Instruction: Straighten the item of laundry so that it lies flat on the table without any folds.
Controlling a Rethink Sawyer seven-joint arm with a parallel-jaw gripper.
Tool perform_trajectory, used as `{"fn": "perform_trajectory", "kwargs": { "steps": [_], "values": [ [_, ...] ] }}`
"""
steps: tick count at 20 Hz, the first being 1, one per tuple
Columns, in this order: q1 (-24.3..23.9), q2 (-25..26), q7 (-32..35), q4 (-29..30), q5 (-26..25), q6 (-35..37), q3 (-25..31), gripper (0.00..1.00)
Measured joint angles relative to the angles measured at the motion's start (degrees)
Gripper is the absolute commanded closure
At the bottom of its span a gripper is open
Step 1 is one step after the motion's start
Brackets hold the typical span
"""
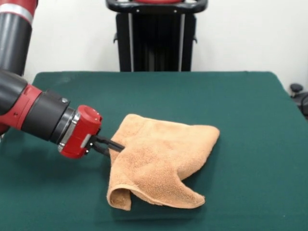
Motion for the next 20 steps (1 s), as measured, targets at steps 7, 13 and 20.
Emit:
{"fn": "perform_trajectory", "kwargs": {
  "steps": [7, 13, 20],
  "values": [
    [0.06, 1.09, 0.0, -0.37, 0.96, 0.0, -0.01, 1.0],
    [0.12, 0.78, 0.0, -0.36, 0.96, 0.0, -0.02, 1.0],
    [0.44, 0.24, -0.01, -2.56, 1.0, 2.1, -0.17, 1.0]
  ]
}}
